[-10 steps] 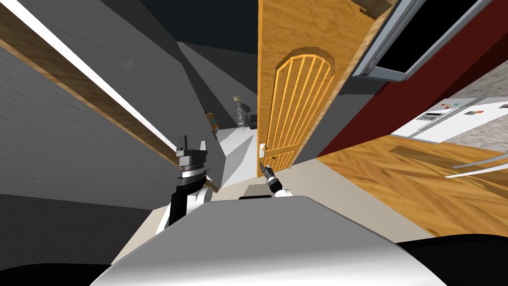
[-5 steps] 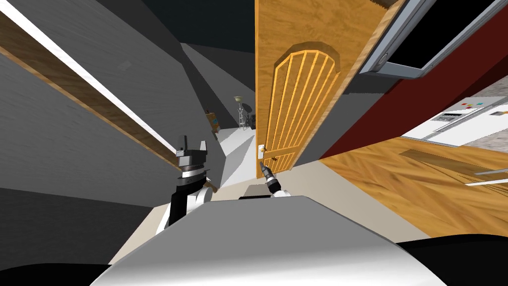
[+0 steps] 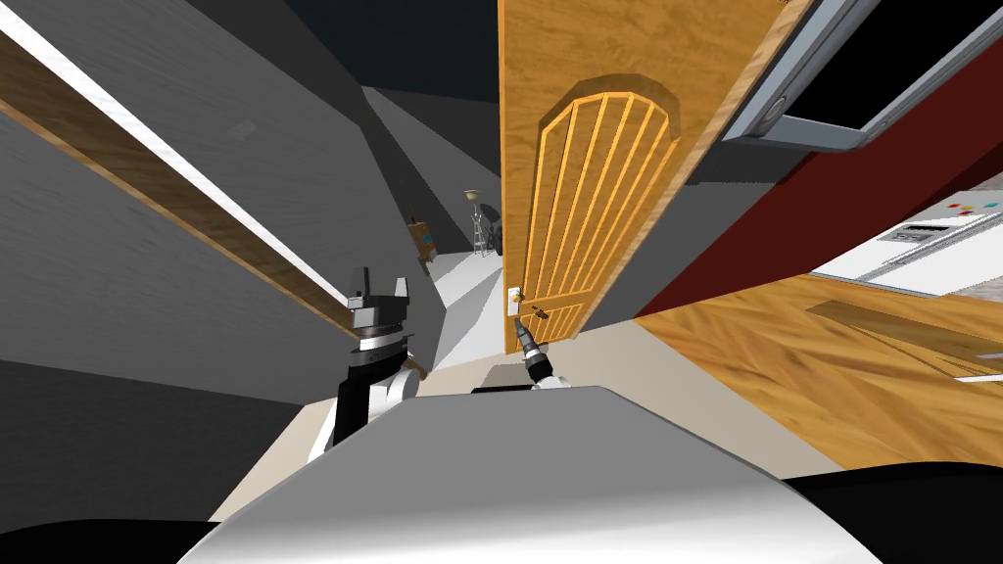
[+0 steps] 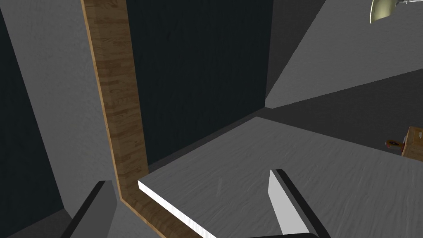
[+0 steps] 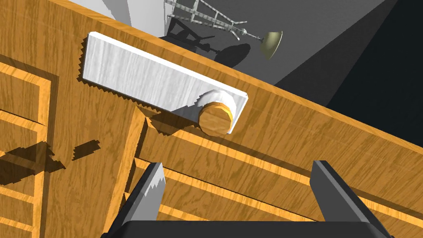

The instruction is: Push the door open

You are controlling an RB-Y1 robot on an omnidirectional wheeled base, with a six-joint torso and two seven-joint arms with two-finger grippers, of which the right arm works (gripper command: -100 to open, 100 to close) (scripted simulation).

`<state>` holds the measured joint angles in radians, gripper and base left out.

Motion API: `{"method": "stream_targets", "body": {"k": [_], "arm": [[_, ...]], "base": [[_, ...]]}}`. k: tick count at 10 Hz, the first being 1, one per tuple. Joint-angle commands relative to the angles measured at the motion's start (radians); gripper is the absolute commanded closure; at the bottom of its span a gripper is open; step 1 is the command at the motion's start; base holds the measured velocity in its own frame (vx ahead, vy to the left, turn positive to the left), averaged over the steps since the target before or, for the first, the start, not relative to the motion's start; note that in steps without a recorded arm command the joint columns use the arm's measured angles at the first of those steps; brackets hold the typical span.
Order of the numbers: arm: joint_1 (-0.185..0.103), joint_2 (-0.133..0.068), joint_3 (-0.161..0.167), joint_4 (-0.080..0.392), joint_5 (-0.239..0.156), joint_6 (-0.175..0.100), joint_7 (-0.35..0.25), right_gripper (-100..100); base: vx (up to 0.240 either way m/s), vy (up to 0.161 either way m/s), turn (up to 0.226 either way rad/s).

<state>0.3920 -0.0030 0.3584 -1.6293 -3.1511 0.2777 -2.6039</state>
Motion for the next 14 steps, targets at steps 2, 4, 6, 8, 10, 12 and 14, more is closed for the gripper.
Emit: {"method": "stream_targets", "body": {"k": [2, 4, 6, 8, 10, 12, 14], "arm": [[-0.001, 0.01, 0.006, 0.011, -0.055, 0.016, -0.047, -100], [-0.002, 0.021, 0.011, 0.022, -0.102, 0.029, -0.086, -100], [-0.003, 0.028, 0.014, 0.028, -0.134, 0.038, -0.112, -100], [-0.004, 0.039, 0.018, 0.037, -0.176, 0.049, -0.147, -100], [-0.004, 0.042, 0.019, 0.039, -0.186, 0.051, -0.153, -100], [-0.01, -0.002, 0.015, 0.043, -0.19, 0.051, -0.13, -100], [-0.015, -0.017, 0.01, 0.046, -0.191, 0.049, -0.12, -100]], "base": [[0.041, -0.062, 0.051], [0.029, -0.058, 0.04], [0.034, -0.066, 0.037], [0.033, -0.067, 0.044], [0.03, -0.042, 0.029], [0.112, 0.009, 0.011], [0.173, 0.026, 0.015]]}}
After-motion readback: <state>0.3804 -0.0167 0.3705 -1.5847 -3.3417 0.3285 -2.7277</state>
